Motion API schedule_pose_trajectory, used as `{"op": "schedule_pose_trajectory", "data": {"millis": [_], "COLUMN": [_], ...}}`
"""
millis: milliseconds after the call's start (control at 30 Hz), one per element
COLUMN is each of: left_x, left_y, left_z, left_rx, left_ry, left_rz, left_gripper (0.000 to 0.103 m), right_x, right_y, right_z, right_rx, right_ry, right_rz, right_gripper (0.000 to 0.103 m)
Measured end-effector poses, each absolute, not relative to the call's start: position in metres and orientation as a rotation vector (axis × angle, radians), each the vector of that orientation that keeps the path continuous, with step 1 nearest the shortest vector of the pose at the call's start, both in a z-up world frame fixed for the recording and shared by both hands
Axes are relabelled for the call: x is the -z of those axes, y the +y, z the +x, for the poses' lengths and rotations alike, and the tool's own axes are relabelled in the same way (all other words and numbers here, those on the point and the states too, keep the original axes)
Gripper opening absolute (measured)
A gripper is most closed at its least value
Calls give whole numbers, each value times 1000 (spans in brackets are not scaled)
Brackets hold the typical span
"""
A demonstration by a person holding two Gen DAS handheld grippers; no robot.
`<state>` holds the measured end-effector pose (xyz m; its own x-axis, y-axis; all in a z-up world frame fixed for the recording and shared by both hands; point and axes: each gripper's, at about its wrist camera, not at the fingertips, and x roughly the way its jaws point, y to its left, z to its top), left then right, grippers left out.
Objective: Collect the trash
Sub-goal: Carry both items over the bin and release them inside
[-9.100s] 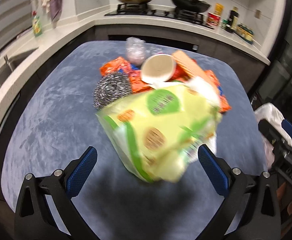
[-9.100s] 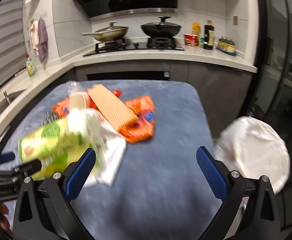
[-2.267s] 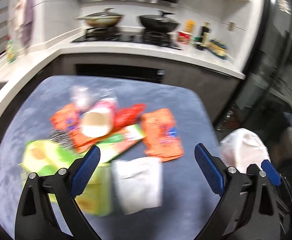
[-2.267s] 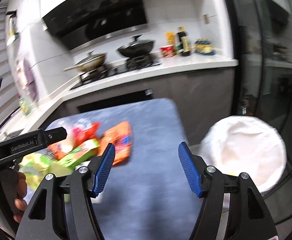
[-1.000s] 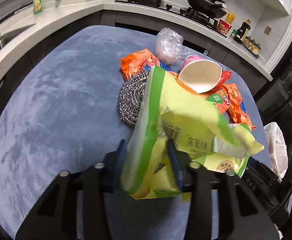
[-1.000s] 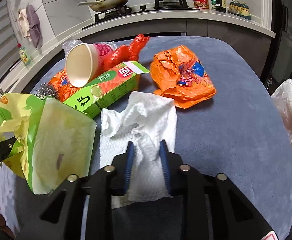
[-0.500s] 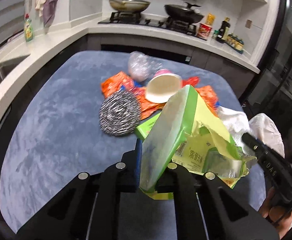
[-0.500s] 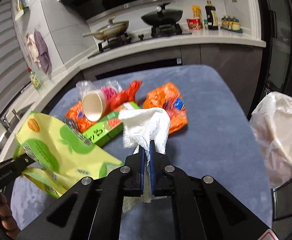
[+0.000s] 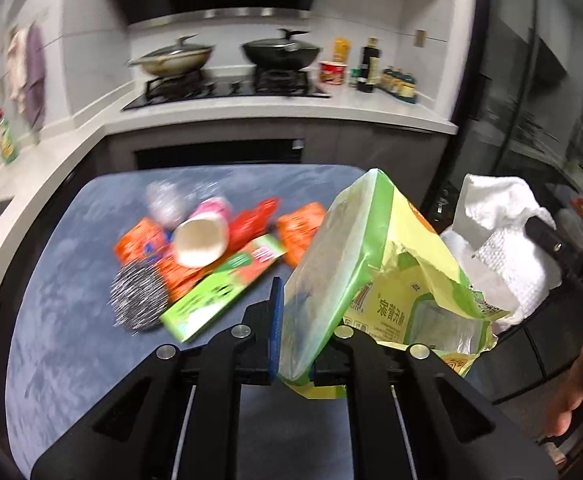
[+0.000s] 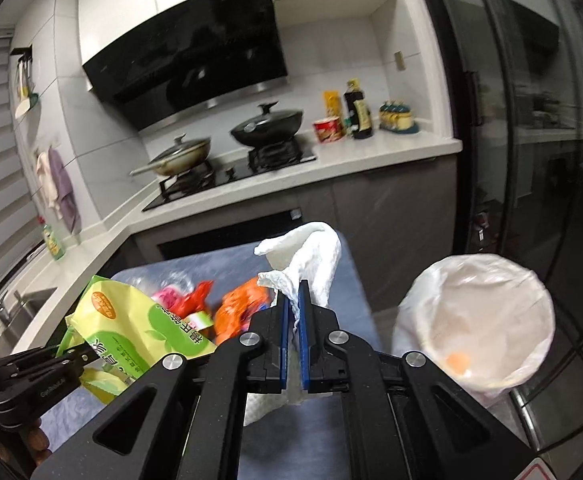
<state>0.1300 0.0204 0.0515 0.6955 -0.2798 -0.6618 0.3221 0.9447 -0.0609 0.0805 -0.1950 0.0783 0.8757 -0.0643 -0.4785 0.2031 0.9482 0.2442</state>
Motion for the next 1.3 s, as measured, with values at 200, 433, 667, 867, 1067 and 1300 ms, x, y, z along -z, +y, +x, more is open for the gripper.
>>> {"op": "schedule_pose_trajectory", "data": {"millis": [200,433,667,867,1067,1300], "left_x": [-58,-56,-39,-20,-5,11], "left_y": [-48,-138,-218,-263,-290,-298], "left_z": [138,149,159,164,174,187], "left_rx": [447,534,614,646,657,661], "left_ry": [708,684,691,707,744,778], "left_rz": [92,156,230,288,309,316], "left_gripper": [9,9,9,9,11,39], "right_x": [-90,-81,-54,-22,-2,16], "right_y": [-248,-312,-360,-391,-408,-421], "right_z": [60,46,52,59,70,81], "right_rx": [252,385,472,513,542,549], "right_ry": [435,432,476,529,565,607], "right_rz": [290,297,318,355,348,376], "right_gripper": [5,5,5,5,5,11]}}
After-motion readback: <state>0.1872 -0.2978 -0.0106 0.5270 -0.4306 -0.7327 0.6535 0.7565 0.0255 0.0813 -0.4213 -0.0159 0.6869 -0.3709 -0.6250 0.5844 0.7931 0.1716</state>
